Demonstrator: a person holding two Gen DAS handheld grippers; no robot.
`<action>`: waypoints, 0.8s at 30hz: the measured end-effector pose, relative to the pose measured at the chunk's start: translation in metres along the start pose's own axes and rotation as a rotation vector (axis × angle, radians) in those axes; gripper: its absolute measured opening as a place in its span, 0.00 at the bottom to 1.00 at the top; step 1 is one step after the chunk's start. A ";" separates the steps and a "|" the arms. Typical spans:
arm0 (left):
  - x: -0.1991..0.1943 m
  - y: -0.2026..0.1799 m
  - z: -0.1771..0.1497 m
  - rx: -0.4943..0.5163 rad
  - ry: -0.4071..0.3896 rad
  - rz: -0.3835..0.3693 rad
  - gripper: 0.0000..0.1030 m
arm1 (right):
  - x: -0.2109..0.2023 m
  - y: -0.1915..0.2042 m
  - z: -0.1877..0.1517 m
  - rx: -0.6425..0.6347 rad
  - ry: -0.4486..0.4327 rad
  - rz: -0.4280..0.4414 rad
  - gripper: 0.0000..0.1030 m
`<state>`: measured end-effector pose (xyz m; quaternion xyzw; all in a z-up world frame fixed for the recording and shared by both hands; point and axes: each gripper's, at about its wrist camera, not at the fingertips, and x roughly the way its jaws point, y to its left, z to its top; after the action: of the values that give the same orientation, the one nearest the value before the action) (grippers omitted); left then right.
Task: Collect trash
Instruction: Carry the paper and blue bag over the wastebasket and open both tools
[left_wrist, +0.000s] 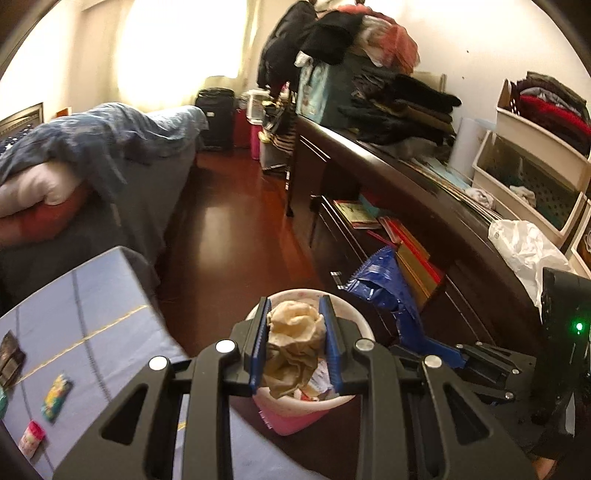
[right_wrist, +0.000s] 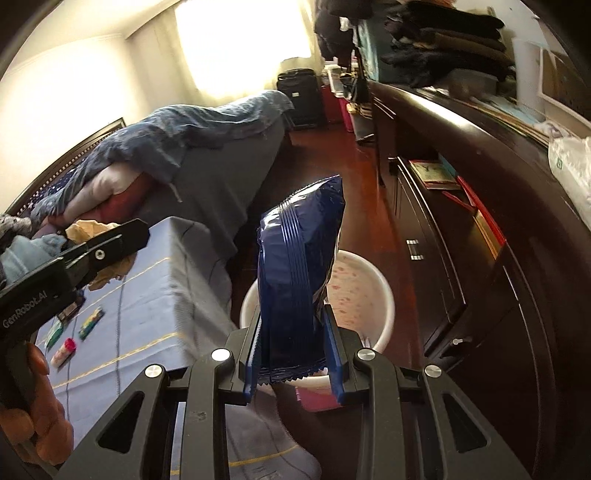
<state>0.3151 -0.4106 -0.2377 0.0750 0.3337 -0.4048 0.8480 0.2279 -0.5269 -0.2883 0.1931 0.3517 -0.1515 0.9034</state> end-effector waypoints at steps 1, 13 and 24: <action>0.006 -0.001 0.001 0.000 0.009 -0.004 0.27 | 0.002 -0.002 0.000 0.005 0.002 -0.004 0.29; 0.095 -0.016 0.002 -0.006 0.119 -0.049 0.28 | 0.049 -0.036 -0.001 0.064 0.054 -0.040 0.29; 0.141 -0.012 -0.006 0.006 0.185 -0.017 0.42 | 0.092 -0.049 -0.003 0.084 0.104 -0.064 0.31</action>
<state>0.3666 -0.5062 -0.3288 0.1118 0.4099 -0.4043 0.8099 0.2709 -0.5811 -0.3663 0.2269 0.3977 -0.1848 0.8696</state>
